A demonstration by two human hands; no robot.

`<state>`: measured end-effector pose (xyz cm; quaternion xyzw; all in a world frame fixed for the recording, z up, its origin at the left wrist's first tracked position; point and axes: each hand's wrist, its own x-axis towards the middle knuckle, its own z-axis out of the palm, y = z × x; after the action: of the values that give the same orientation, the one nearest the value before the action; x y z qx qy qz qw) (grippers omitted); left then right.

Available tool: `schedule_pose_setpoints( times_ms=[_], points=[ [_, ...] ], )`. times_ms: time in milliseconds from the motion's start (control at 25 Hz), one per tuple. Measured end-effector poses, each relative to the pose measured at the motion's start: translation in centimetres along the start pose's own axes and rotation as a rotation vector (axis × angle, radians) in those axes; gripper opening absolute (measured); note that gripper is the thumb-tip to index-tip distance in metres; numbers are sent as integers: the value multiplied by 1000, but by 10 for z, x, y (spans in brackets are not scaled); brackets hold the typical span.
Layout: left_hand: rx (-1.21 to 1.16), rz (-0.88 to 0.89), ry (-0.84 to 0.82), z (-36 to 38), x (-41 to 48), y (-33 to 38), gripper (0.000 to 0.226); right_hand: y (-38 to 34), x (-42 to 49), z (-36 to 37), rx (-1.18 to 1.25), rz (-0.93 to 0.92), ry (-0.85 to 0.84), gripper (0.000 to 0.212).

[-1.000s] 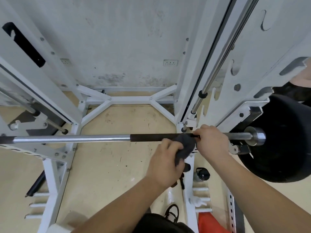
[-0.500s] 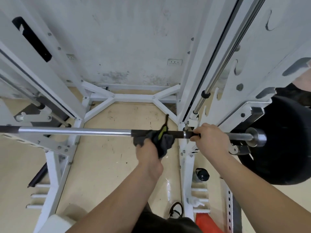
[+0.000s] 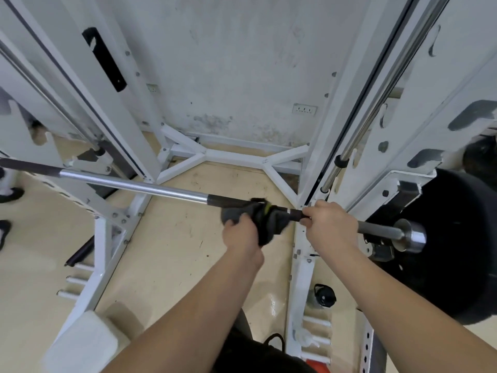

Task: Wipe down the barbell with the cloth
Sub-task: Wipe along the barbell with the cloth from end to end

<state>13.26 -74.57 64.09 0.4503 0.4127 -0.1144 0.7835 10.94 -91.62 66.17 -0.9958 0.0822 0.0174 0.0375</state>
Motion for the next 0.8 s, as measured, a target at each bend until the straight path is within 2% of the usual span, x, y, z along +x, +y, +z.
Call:
schedule_pose_setpoints(
  times_ms=[120,240,320,400,480,560,680,760,800],
  points=[
    [205,-38,-42,-8,1,12,18,0,0,0,-10,3,5,18],
    [97,111,117,-23,18,41,10,0,1,0,-39,12,-7,19],
    [137,126,148,-12,15,30,10,-1,2,-1,-34,20,-17,19],
    [262,-29,-13,4,3,7,13,0,3,-2,-34,23,-21,17],
    [312,-115,-105,4,1,4,15,3,3,-4,-35,22,-13,16],
    [214,-36,-42,-8,10,18,13,4,3,-5,-20,18,-24,20],
    [134,195,213,-24,35,36,23,2,4,-4,-30,29,-33,23],
    [135,196,254,-20,40,31,30,3,3,-1,-21,25,-28,24],
    [174,163,207,-16,36,23,26,3,2,-1,-22,19,-22,23]
  ],
)
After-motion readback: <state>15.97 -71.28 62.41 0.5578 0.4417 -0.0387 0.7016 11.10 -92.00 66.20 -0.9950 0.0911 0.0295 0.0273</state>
